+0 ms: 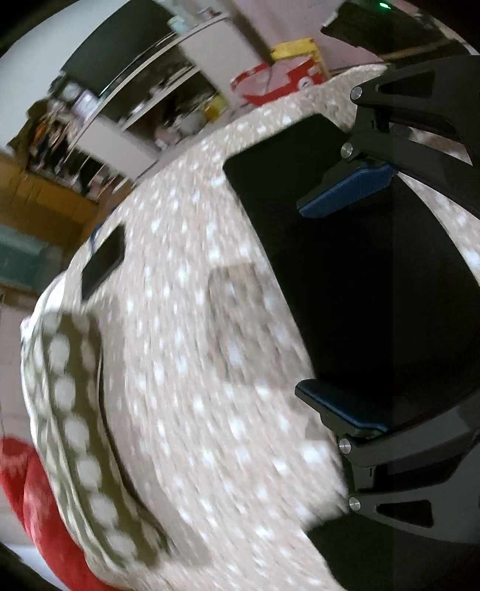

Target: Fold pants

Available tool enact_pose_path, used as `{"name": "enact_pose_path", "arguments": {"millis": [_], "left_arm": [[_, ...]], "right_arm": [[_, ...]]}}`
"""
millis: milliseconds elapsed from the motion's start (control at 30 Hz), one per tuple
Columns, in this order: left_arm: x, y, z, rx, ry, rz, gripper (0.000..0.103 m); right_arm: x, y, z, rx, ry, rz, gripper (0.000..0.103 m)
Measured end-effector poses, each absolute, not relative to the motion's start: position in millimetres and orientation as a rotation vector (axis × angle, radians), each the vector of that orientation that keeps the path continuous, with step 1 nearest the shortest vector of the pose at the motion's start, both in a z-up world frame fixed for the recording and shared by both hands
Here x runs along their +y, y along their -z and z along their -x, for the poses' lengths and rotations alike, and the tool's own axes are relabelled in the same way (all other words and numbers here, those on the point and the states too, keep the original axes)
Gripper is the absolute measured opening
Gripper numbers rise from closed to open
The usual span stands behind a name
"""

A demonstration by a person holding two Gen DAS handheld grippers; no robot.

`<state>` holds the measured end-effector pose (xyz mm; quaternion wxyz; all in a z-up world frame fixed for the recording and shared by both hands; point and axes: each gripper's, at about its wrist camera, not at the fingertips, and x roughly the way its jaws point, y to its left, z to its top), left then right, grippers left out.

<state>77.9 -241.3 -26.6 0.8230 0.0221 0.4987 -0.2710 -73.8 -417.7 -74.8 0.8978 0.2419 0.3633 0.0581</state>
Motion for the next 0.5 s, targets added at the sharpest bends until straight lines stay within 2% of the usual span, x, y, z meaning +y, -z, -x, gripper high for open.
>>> {"name": "enact_pose_path", "arguments": {"millis": [500], "left_arm": [[-343.4, 40.6, -109.0, 1.148, 0.863, -0.179, 0.089]], "right_arm": [[-424.7, 77.6, 71.0, 0.720, -0.167, -0.568, 0.061]]}}
